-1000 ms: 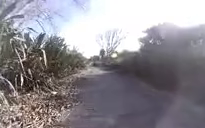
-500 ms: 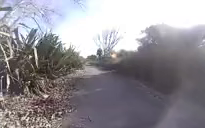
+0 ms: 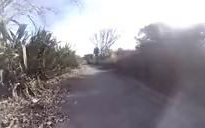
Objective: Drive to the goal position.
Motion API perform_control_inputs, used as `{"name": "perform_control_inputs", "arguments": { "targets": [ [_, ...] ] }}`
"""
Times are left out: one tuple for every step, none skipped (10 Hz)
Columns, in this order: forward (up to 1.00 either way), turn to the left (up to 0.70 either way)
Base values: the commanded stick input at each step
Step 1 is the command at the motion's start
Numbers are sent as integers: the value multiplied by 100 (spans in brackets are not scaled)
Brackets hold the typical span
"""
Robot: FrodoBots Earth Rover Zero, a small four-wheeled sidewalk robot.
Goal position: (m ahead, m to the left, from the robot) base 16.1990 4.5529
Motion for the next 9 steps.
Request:
{"name": "perform_control_inputs", "arguments": {
  "targets": [
    [45,0],
    [45,0],
    [45,0],
    [45,0],
    [45,0],
    [45,0],
    [45,0],
    [45,0],
    [45,0]
  ]
}}
